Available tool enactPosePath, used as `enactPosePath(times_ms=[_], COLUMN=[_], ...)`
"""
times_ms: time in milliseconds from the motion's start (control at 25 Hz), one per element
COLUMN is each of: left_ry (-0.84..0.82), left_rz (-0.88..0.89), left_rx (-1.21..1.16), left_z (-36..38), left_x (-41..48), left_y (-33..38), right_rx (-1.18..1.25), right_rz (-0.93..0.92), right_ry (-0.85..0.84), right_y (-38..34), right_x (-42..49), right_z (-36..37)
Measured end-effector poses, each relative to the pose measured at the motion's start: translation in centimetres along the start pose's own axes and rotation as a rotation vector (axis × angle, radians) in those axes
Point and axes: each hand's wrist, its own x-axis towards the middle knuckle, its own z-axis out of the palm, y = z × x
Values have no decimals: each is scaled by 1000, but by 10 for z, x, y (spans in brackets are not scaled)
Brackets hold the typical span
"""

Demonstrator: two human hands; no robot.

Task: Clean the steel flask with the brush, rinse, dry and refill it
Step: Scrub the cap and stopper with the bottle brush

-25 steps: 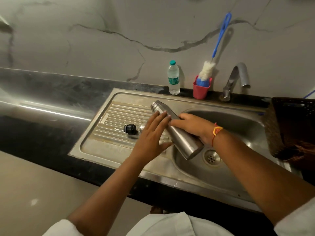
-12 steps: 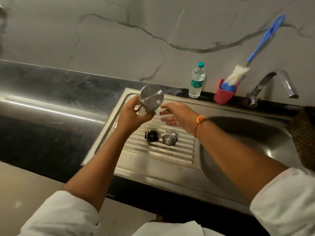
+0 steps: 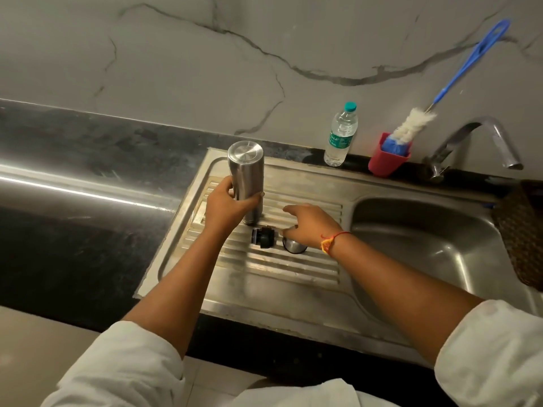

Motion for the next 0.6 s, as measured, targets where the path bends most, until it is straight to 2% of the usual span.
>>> enactPosePath(times_ms=[600], left_ry=[-56], left_rz=[-48], left_rx=[-62], left_z=[12], left_x=[-1], left_y=[-6], right_rx=[21], right_rz=[-21], right_ry=[4], right_y=[10], right_x=[-9], right_z=[12])
